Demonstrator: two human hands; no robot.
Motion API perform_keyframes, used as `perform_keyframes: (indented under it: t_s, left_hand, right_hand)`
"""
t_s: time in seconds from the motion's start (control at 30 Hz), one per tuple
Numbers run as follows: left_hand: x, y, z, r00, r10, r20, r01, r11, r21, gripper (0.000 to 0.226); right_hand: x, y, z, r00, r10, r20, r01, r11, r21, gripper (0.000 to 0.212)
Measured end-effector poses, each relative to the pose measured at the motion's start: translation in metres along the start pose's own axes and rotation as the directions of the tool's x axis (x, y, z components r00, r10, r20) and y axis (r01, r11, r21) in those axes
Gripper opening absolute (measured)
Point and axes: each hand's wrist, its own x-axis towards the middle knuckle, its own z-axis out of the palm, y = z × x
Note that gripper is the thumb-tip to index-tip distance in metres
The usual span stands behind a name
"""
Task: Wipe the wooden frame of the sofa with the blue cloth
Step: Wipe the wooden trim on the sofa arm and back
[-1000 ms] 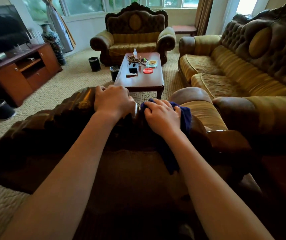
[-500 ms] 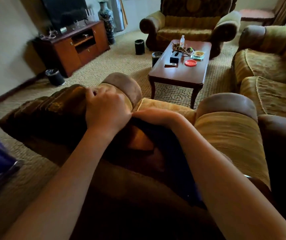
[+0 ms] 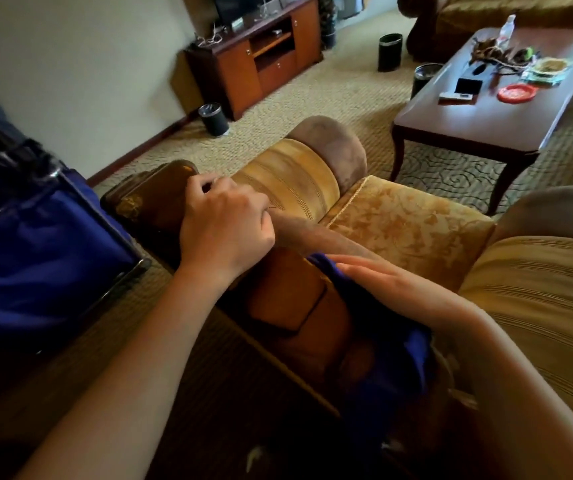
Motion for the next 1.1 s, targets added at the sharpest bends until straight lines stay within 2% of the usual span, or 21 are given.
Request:
perform_keyframes:
  t_s: [0.17, 0.37, 0.53, 0.7, 0.83, 0.97, 1.1]
  left_hand:
    - [0.000, 0.002, 0.000, 1.000, -0.020, 0.015, 0.019, 0.998, 0.061, 0.032]
    - [-0.001, 0.004, -0.001, 0.999, -0.041, -0.020, 0.041, 0.999, 0.021, 0.031]
    - [0.002, 0.004, 0.000, 0.999, -0.039, -0.008, 0.039, 0.999, 0.035, 0.036]
    - [0.000, 0.005, 0.000, 1.000, -0.025, 0.004, 0.024, 0.997, 0.073, 0.038]
    - [0.000, 0.005, -0.001, 1.000, -0.022, -0.005, 0.022, 0.996, 0.090, 0.036]
    - [0.001, 0.005, 0.001, 0.999, -0.037, -0.011, 0.038, 0.994, 0.099, 0.037]
    - [0.000, 0.004, 0.000, 0.999, -0.043, -0.020, 0.044, 0.996, 0.074, 0.034]
  right_hand:
    - [0.031, -0.024, 0.008, 0.998, -0.069, 0.008, 0.069, 0.997, -0.046, 0.039]
    - [0.056, -0.031, 0.008, 0.990, -0.117, 0.078, 0.130, 0.973, -0.191, 0.040]
    - [0.016, -0.014, -0.005, 0.996, -0.053, 0.076, 0.066, 0.982, -0.178, 0.041]
    - [-0.025, 0.004, -0.008, 0.997, 0.008, 0.081, -0.003, 0.998, -0.065, 0.039]
    - [0.011, -0.021, 0.005, 0.998, -0.065, 0.011, 0.066, 0.986, -0.155, 0.041]
    - [0.056, -0.034, 0.011, 0.992, -0.107, 0.061, 0.117, 0.971, -0.207, 0.039]
    - [0.051, -0.028, 0.012, 0.993, -0.092, 0.074, 0.105, 0.973, -0.205, 0.040]
